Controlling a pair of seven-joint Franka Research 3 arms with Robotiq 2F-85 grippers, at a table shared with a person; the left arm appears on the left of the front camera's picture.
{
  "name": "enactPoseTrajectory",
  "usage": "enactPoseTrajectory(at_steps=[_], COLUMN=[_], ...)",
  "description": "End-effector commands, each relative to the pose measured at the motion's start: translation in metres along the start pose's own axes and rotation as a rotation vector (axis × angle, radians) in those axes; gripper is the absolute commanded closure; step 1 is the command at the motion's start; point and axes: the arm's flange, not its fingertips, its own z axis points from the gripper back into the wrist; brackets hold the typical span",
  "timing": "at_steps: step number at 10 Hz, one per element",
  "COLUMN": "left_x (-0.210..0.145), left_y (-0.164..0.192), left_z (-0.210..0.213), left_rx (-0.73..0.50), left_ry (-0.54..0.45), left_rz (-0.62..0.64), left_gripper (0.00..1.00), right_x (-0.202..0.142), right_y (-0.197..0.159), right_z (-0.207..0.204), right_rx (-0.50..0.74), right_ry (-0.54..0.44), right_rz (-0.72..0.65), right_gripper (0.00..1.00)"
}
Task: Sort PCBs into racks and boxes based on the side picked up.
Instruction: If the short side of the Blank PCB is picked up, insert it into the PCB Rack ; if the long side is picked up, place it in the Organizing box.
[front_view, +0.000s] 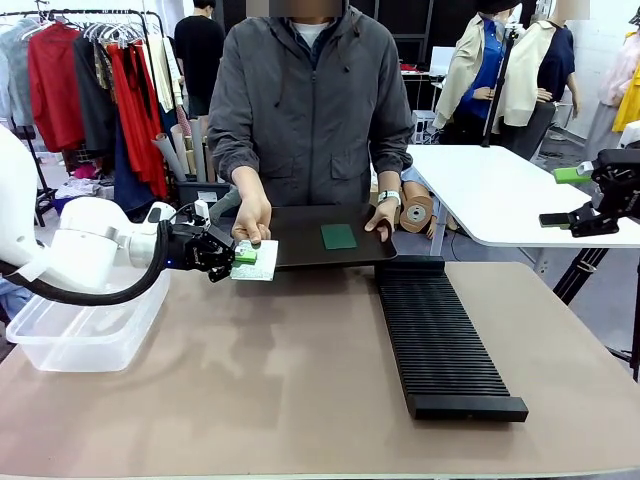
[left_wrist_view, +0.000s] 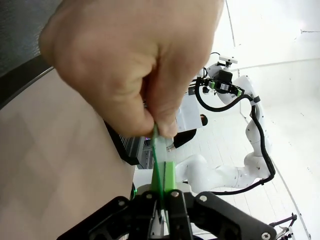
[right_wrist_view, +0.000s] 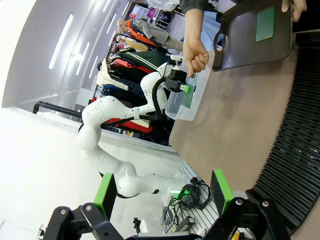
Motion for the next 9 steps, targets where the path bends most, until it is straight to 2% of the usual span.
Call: enactPoseTrajectory(at_steps=[1, 9], left_x=[-0.0003, -0.0003], left_y=[0.0001, 0.0001], left_z=[-0.0015, -0.0015], left_rx=[-0.005, -0.005], left_ry=[-0.003, -0.003], left_rz=[0.006, 0.006], left_gripper=[1.00, 1.00], right_x=[-0.0023, -0.0023], right_y=[0.0004, 0.0004], right_z=[-0.0011, -0.0011], right_rx=[-0.006, -0.006], right_ry=[-0.008, -0.008], right_rz=[0.016, 0.016], right_gripper=[0.00, 0.00])
